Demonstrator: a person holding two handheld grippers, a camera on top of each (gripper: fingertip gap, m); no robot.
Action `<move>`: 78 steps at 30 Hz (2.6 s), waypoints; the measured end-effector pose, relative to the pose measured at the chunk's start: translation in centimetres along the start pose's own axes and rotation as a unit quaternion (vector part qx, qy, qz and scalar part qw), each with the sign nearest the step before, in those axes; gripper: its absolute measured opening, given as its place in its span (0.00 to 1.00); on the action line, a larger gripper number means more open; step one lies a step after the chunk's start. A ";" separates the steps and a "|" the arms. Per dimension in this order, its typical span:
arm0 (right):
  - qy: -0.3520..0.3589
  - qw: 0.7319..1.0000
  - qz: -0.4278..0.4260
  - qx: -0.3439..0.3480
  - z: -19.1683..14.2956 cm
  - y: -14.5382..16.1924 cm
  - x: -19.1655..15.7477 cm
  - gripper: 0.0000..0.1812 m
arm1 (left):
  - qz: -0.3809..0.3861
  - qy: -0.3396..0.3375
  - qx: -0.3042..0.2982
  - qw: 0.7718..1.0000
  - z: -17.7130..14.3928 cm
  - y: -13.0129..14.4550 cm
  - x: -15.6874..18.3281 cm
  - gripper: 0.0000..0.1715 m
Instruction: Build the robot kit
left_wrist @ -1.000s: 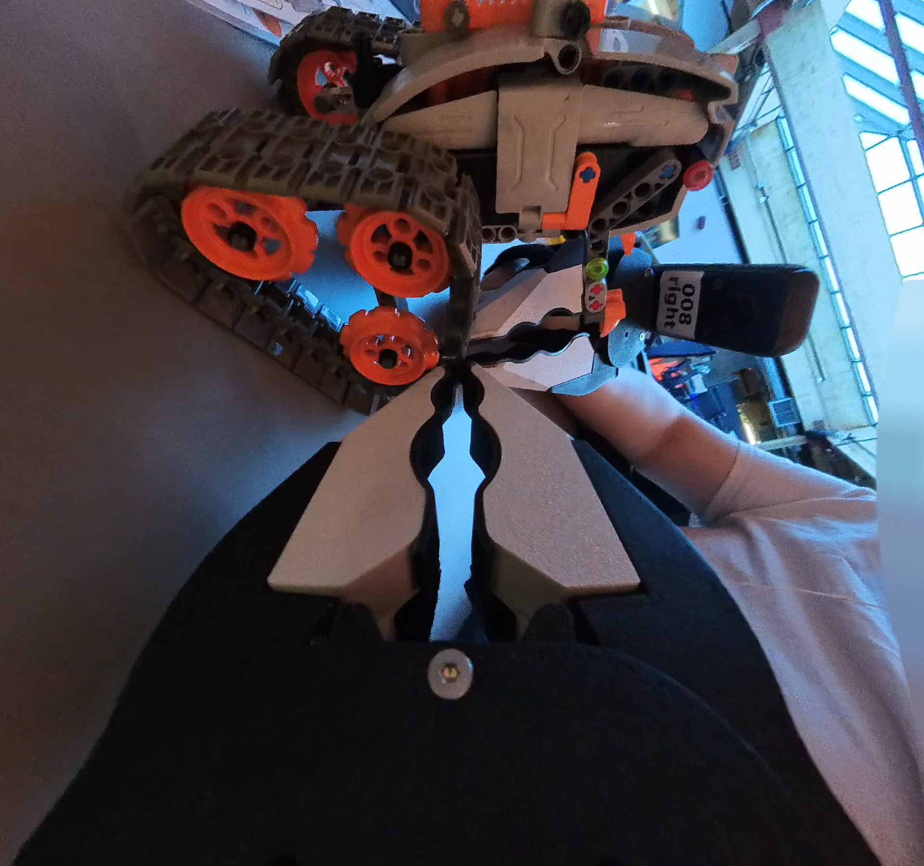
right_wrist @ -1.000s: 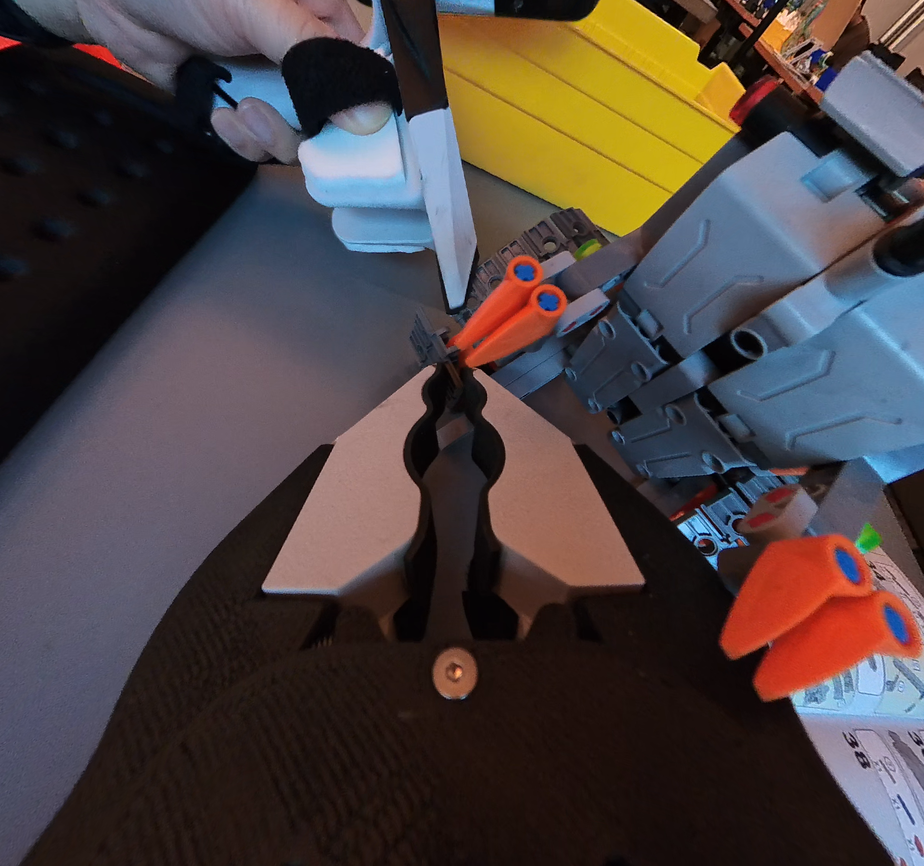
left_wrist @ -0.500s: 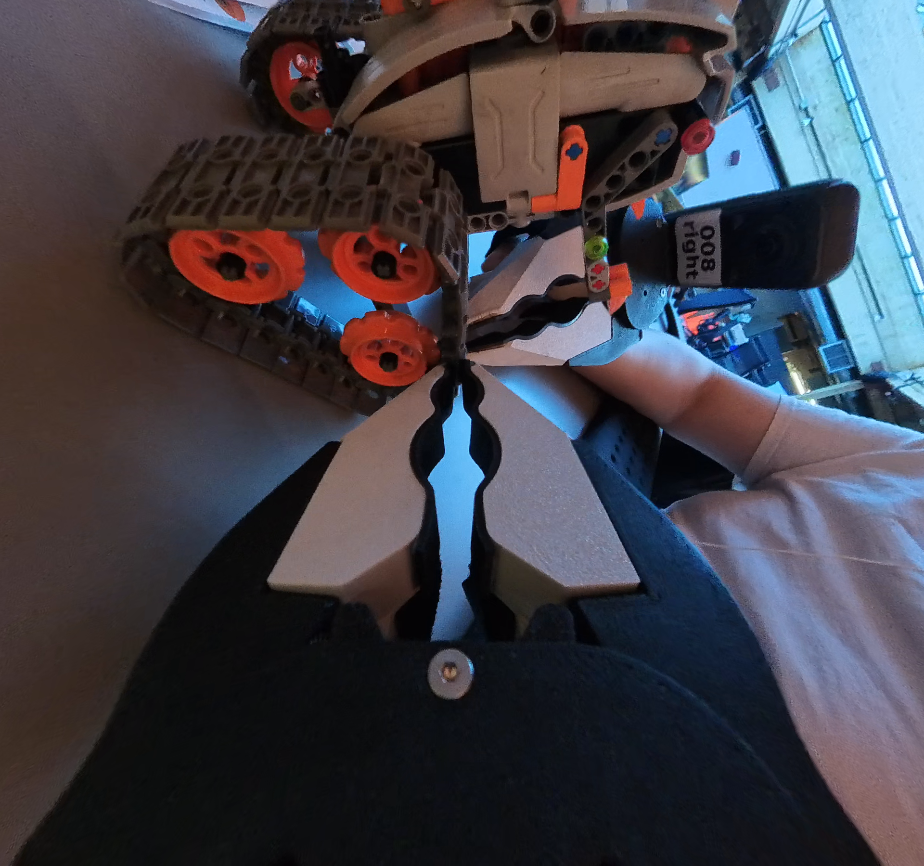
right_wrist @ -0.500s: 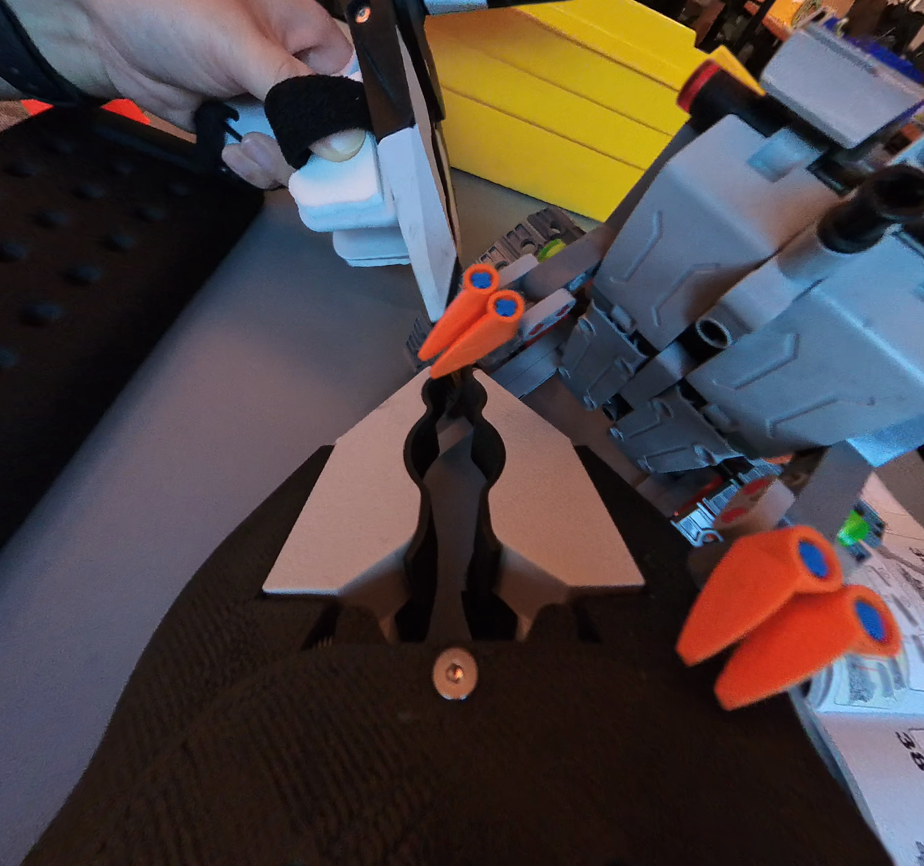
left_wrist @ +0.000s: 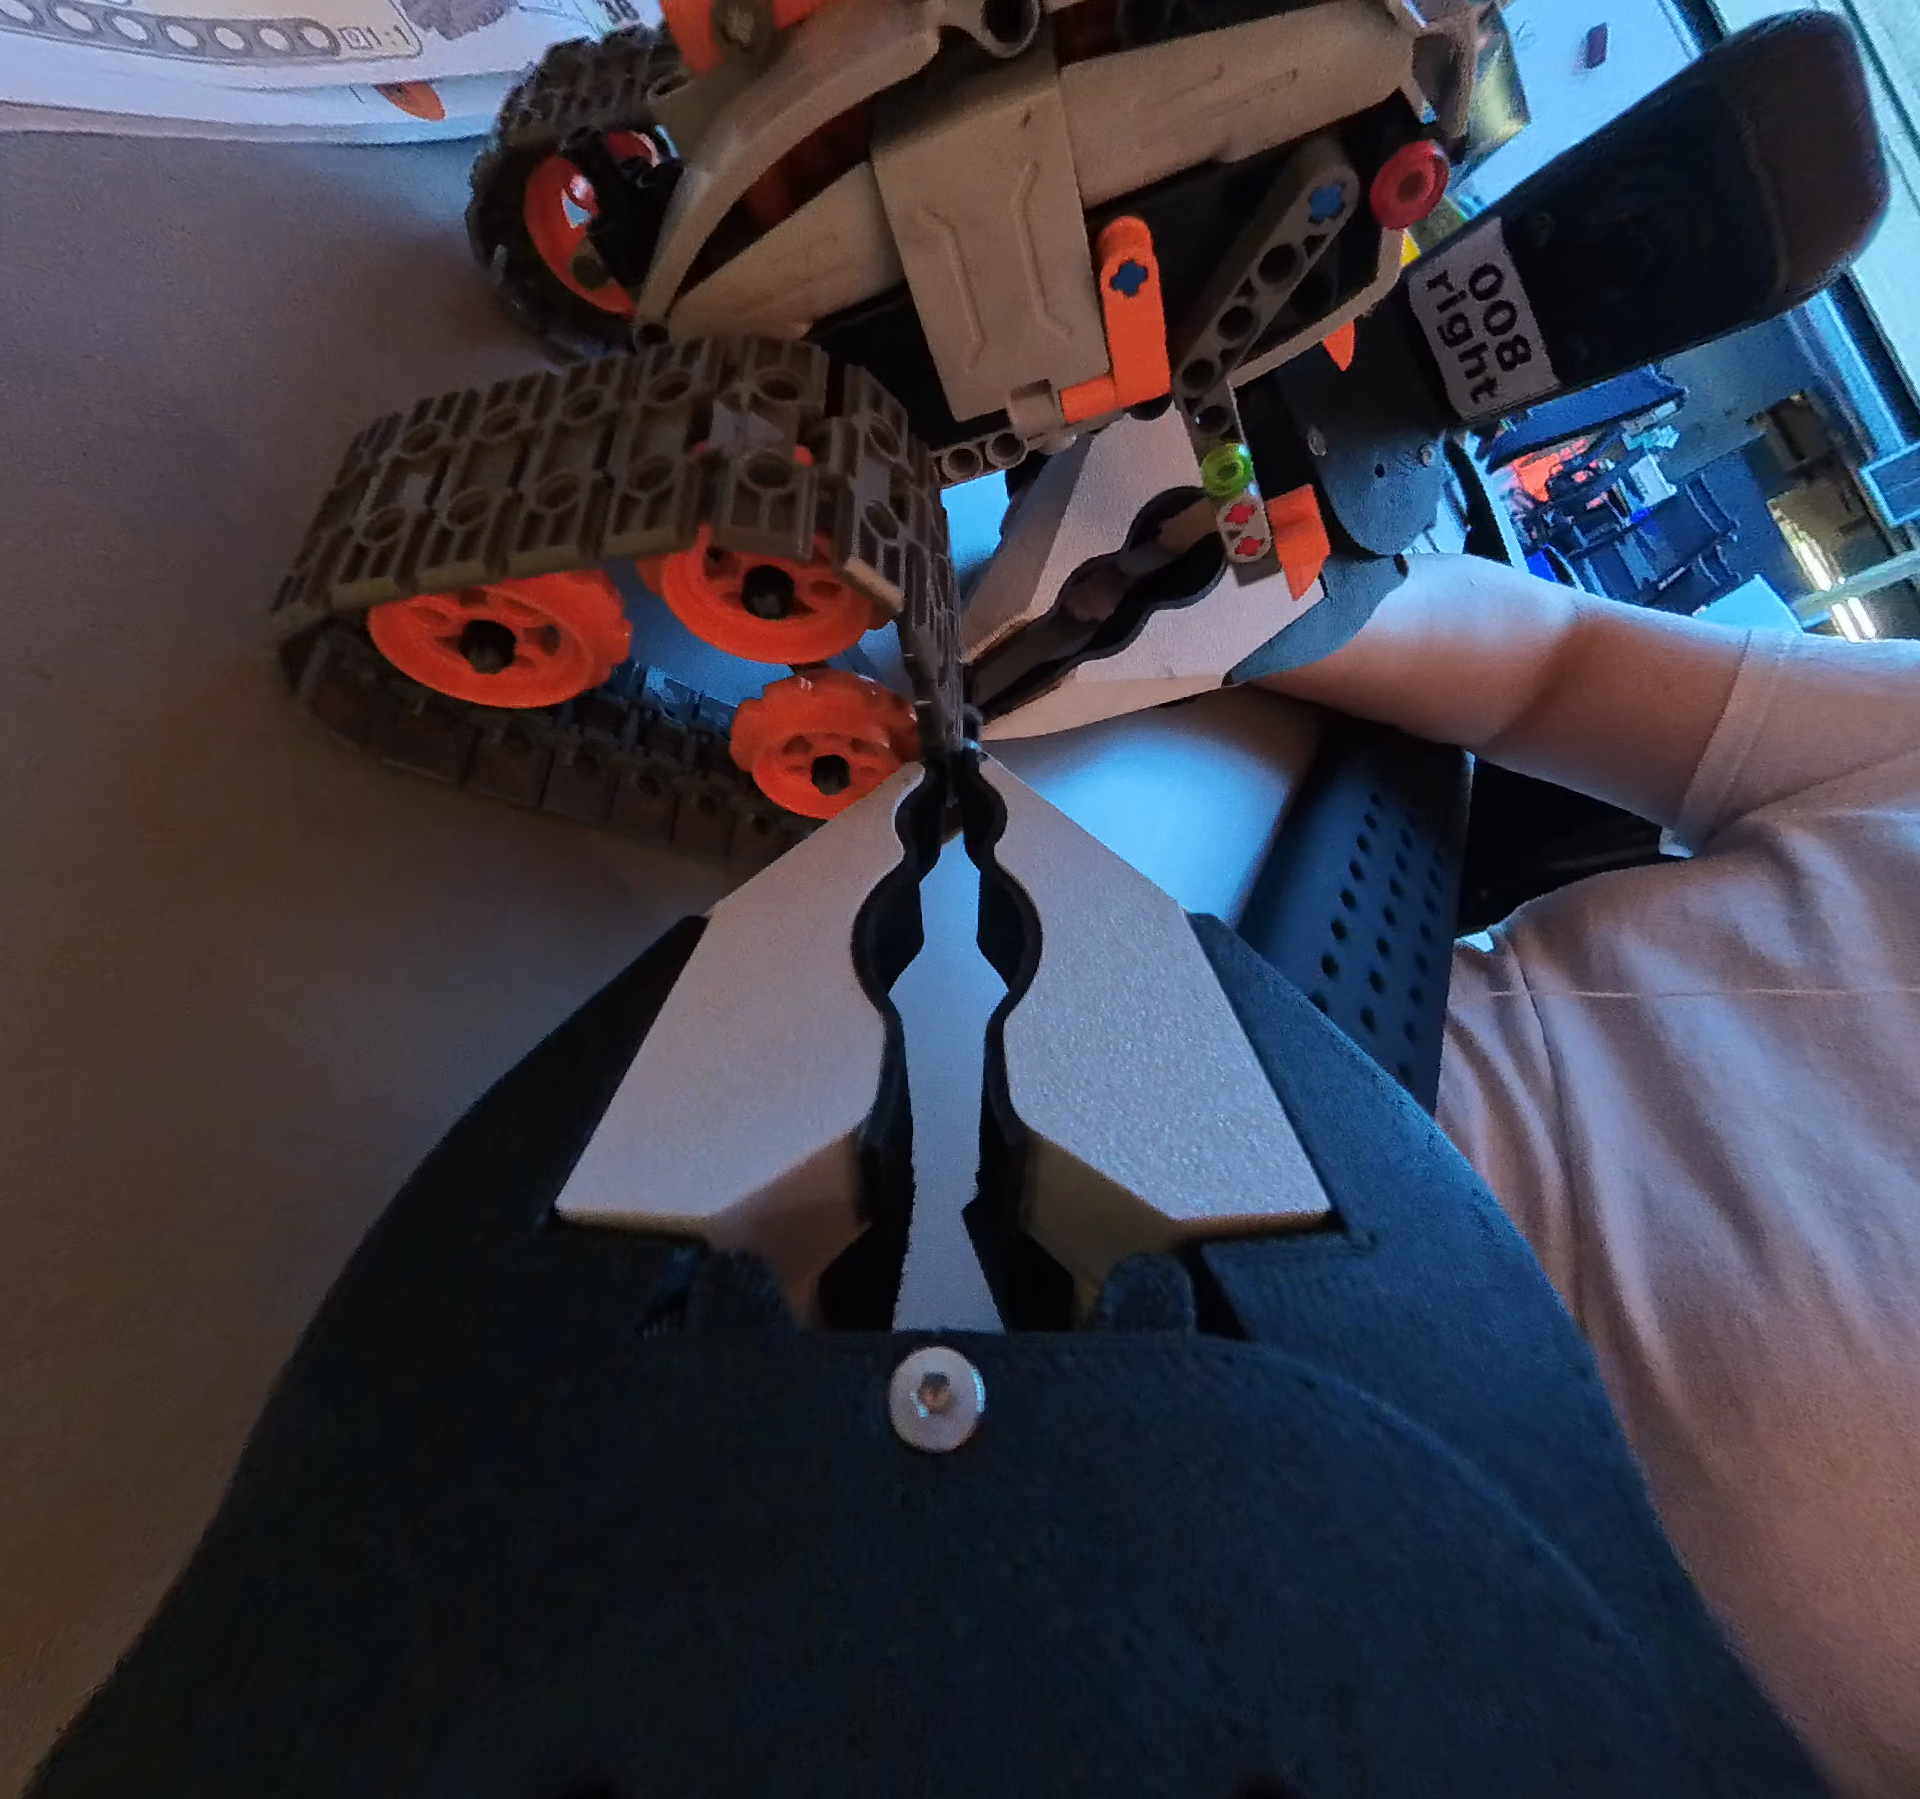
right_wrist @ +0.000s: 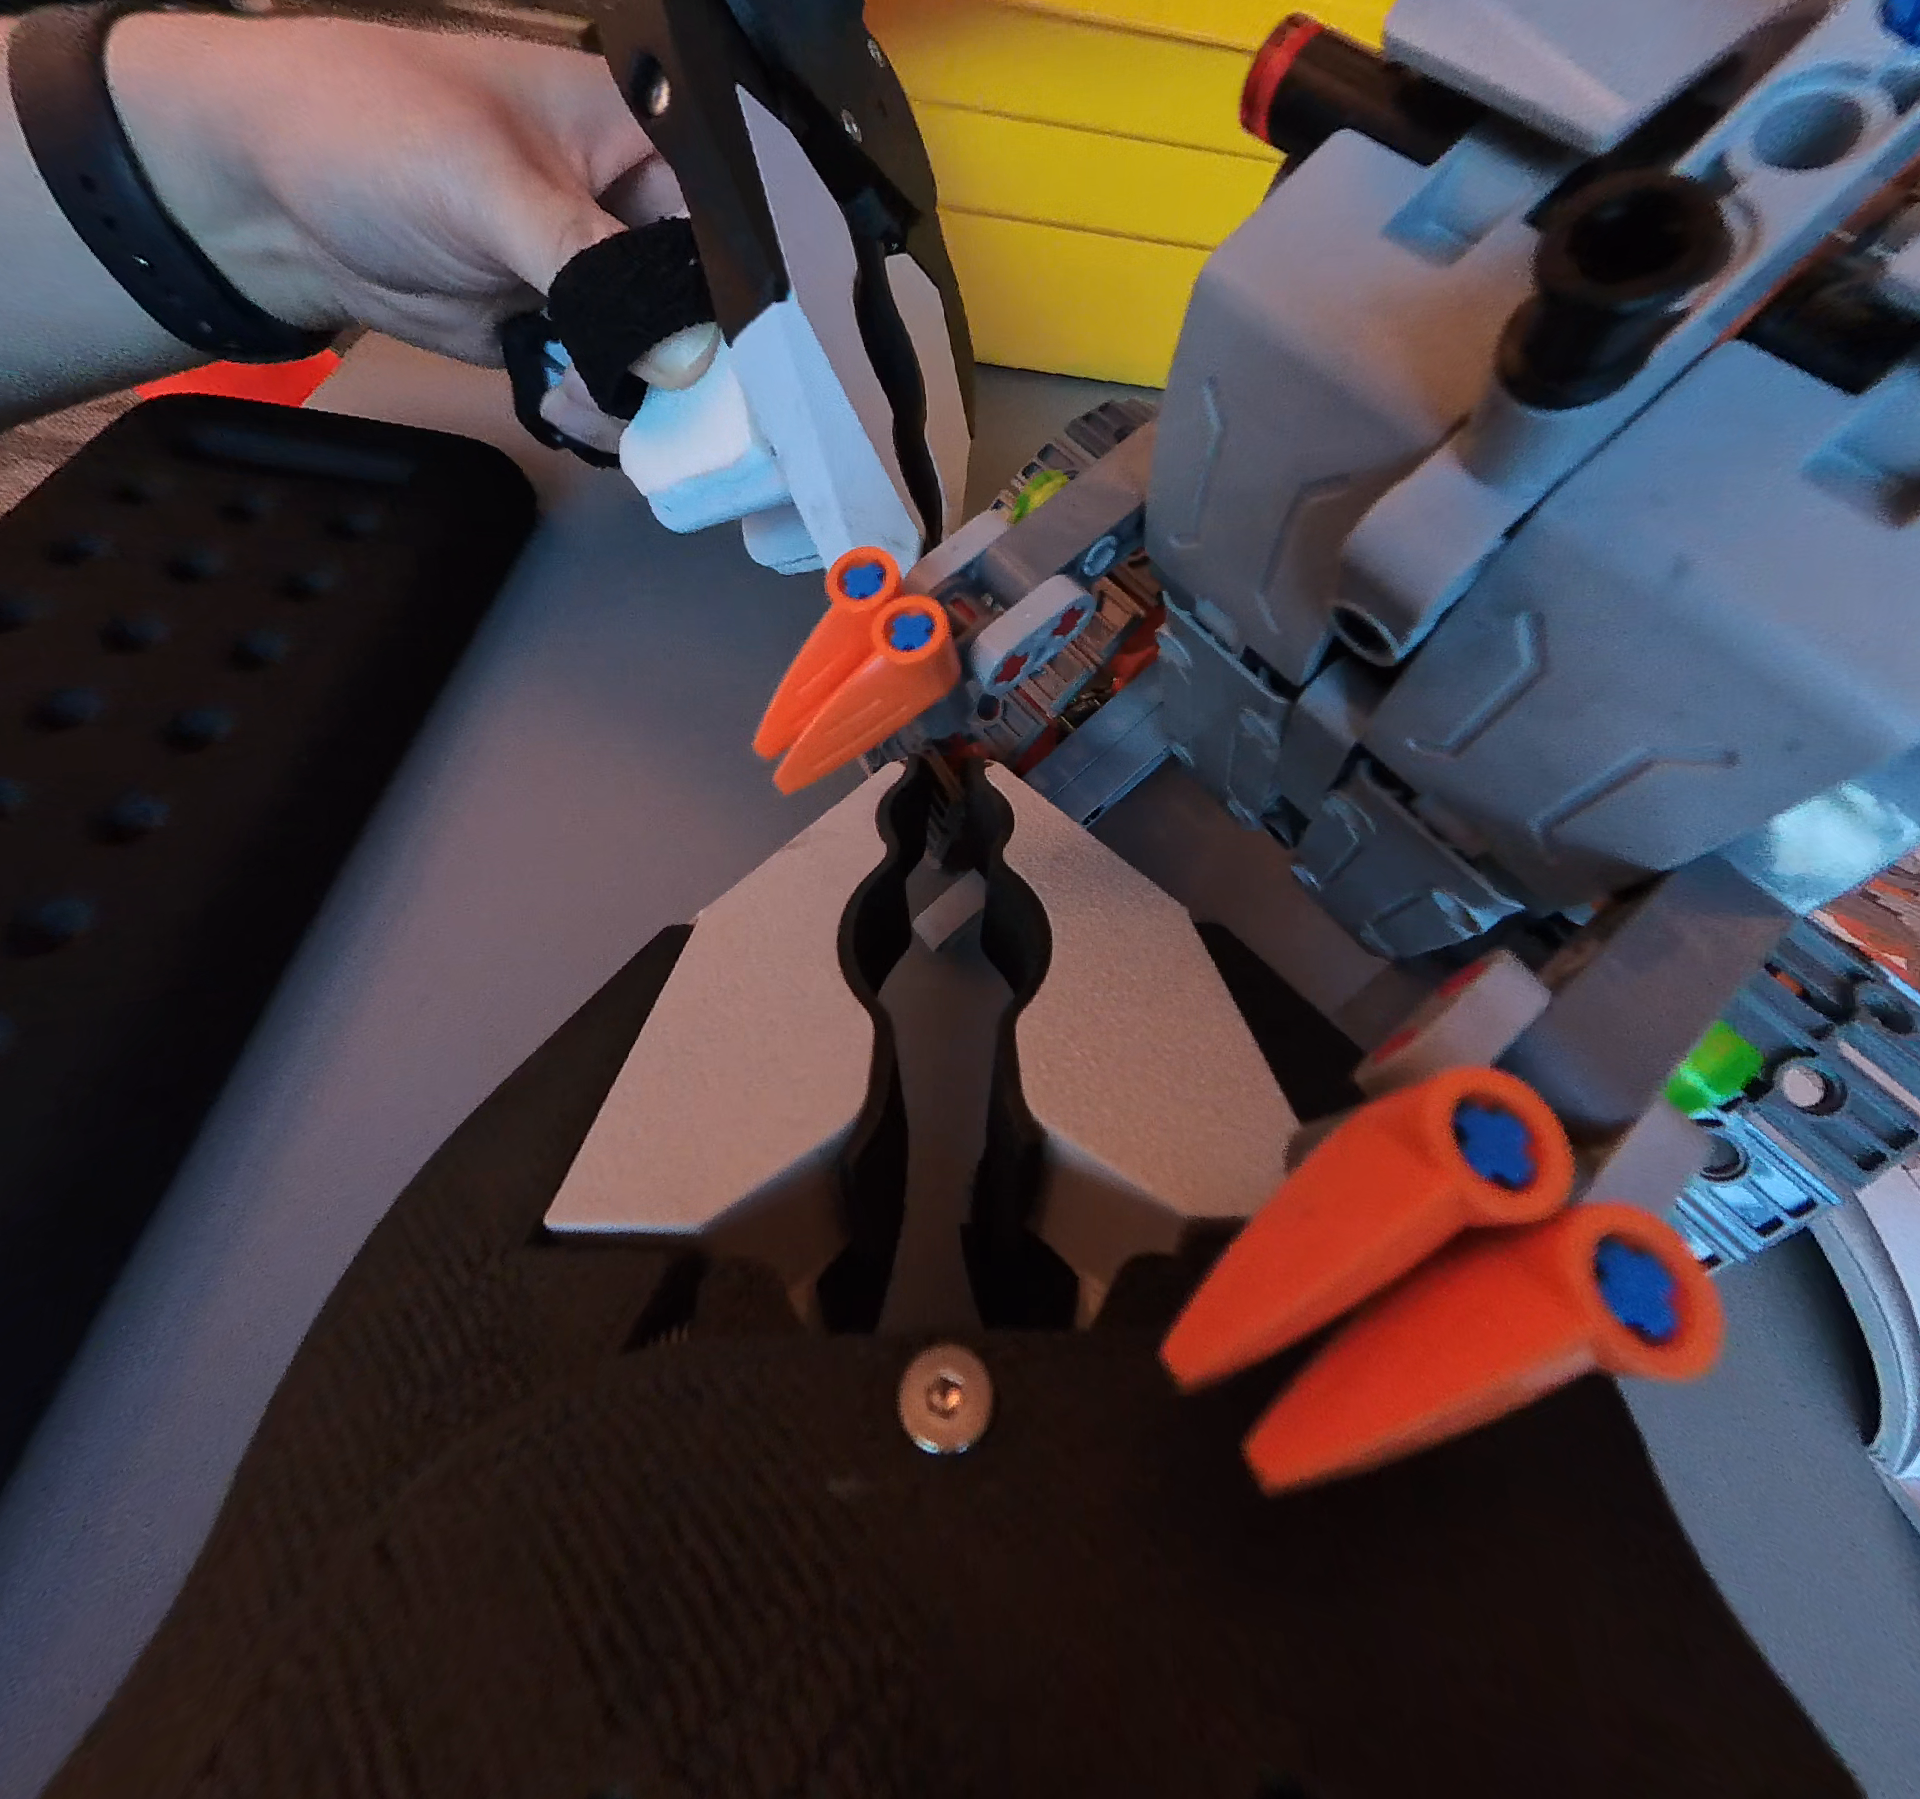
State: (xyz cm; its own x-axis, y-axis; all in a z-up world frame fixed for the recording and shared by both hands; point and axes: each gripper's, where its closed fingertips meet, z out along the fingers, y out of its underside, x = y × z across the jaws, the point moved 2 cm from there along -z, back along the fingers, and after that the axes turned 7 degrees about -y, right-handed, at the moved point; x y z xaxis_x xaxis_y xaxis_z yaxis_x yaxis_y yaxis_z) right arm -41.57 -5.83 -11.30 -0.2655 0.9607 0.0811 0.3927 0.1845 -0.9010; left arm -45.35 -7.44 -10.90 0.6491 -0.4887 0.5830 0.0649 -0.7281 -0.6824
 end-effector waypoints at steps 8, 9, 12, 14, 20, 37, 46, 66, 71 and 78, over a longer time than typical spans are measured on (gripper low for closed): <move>0.009 1.000 -0.005 -0.001 0.2 -0.1 0.2 0.04 | -0.078 0.047 0.049 0.995 -0.5 -0.1 -0.8 0.16; 0.009 1.000 -0.006 -0.001 0.1 -0.1 0.2 0.04 | -0.083 0.051 0.060 0.993 -0.8 -0.3 -0.8 0.16; 0.009 1.000 -0.006 -0.001 0.1 -0.1 0.2 0.04 | -0.082 0.043 0.083 0.992 -1.5 -0.8 -0.5 0.17; 0.009 1.000 -0.007 -0.001 0.1 0.0 0.2 0.04 | -0.071 0.019 0.096 0.993 -1.9 -1.0 -0.1 0.17; 0.010 1.000 -0.009 -0.001 0.1 0.0 0.2 0.04 | 0.035 -0.092 0.150 0.984 -3.5 -1.9 2.0 0.15; 0.017 1.000 -0.022 -0.004 0.0 0.1 0.1 0.04 | 0.212 -0.176 0.278 0.920 -5.0 -3.5 3.8 0.26; 0.015 1.000 -0.021 -0.004 -0.1 0.1 0.2 0.04 | 0.084 -0.157 0.200 0.964 -4.2 -2.0 0.2 0.26; 0.024 0.999 -0.039 -0.007 -0.2 0.2 0.3 0.04 | -0.020 -0.018 0.125 0.992 -0.5 -1.7 0.1 0.04; 0.030 0.998 -0.051 -0.008 -0.2 0.2 0.2 0.04 | -0.041 -0.003 0.139 0.989 -0.9 -1.9 -0.1 0.04; 0.038 0.997 -0.073 -0.009 -0.2 0.1 0.0 0.04 | 0.001 -0.046 0.107 0.993 -0.4 -1.3 -0.4 0.03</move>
State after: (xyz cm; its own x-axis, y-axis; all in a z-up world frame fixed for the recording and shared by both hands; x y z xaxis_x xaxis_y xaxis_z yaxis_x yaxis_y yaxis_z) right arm -41.38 -5.73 -11.36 -0.2531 0.9362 0.2440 0.3707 0.3268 -0.8694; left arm -45.99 -6.51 -10.10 0.7147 -0.4374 0.5457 0.2171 -0.6030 -0.7676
